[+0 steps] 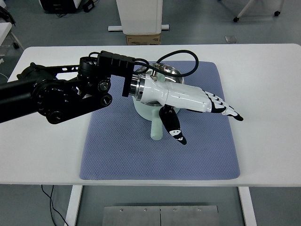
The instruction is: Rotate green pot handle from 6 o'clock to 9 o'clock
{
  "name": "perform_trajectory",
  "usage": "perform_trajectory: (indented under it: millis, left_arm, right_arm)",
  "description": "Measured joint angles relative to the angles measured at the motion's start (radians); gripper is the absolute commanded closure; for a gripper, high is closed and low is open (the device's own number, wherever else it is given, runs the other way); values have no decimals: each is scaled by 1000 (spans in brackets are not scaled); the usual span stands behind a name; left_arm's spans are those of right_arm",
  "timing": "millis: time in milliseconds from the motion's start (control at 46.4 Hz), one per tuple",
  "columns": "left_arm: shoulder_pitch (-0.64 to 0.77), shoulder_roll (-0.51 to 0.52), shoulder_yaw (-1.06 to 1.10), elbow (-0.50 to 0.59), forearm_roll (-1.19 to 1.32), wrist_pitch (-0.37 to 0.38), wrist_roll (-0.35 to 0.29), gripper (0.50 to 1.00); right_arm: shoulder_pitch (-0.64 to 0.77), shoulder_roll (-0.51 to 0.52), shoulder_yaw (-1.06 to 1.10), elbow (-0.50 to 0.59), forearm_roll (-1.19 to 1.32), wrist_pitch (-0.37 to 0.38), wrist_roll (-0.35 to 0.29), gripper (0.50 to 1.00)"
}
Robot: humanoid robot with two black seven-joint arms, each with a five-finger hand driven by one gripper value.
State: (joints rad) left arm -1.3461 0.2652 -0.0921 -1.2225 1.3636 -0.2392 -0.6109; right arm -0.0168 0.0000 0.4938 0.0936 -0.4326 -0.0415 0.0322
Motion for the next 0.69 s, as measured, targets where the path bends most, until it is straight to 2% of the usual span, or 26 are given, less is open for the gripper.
perform_trajectory:
  millis: [690]
  left_arm:
    - [2, 3, 36, 15, -4, -4, 0, 500]
  right_arm:
    - [0, 0, 0, 0, 0, 0, 0, 500]
